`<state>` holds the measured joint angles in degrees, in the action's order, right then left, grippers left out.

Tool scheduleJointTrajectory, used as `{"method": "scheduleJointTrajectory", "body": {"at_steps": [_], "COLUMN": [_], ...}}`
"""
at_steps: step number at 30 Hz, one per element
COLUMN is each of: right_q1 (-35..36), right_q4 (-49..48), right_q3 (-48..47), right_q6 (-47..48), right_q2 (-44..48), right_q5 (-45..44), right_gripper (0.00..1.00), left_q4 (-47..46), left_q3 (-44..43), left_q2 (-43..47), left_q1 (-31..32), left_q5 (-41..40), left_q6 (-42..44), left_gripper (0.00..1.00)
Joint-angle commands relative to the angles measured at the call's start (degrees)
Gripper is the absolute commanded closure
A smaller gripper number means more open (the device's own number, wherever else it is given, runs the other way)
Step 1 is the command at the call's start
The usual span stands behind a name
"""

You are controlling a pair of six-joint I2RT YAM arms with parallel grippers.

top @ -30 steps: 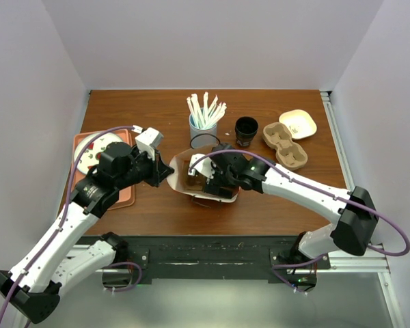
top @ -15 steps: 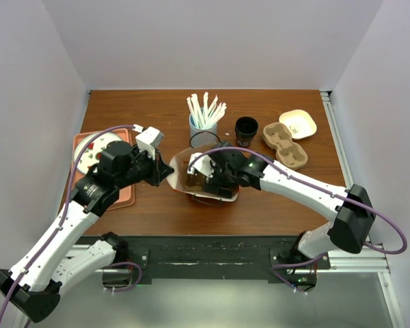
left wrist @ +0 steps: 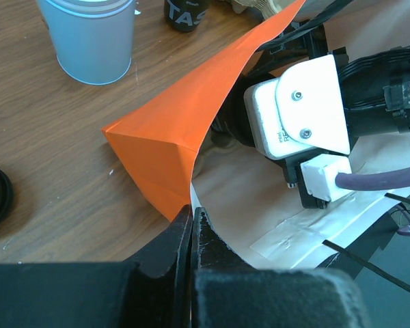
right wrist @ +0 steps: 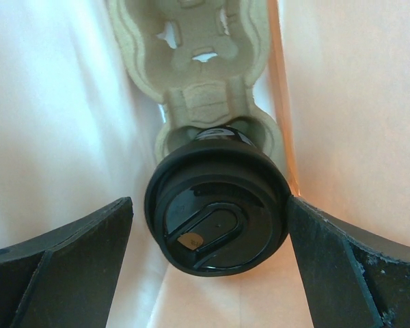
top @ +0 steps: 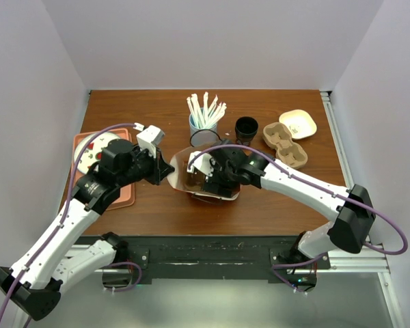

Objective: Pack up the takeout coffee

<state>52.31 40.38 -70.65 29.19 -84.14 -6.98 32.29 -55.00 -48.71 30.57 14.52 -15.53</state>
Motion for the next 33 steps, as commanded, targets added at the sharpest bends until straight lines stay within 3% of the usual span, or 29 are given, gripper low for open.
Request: {"method": "scheduleJointTrajectory", "body": {"at_steps": [1, 33], "right_q1": [-0.37, -0.46], "right_q4": [1.72, 1.98], "right_q3": [-3.53, -6.34], "right_q6": [0.52, 1.04], "right_q2": [0.2, 0.47], "right_q5": [2.23, 0.3], "right_gripper": [0.01, 0.01], "left_q4": [-0.21, 1.1], "left_q3": [-2.3, -4.94], "left_q2": [-0.51, -2.36], "left_q1": [0.11, 0.02], "left_q5": [-0.11, -0.37], "left_q6": [-0.82, -0.2], "left_gripper": [0.96, 0.85]}}
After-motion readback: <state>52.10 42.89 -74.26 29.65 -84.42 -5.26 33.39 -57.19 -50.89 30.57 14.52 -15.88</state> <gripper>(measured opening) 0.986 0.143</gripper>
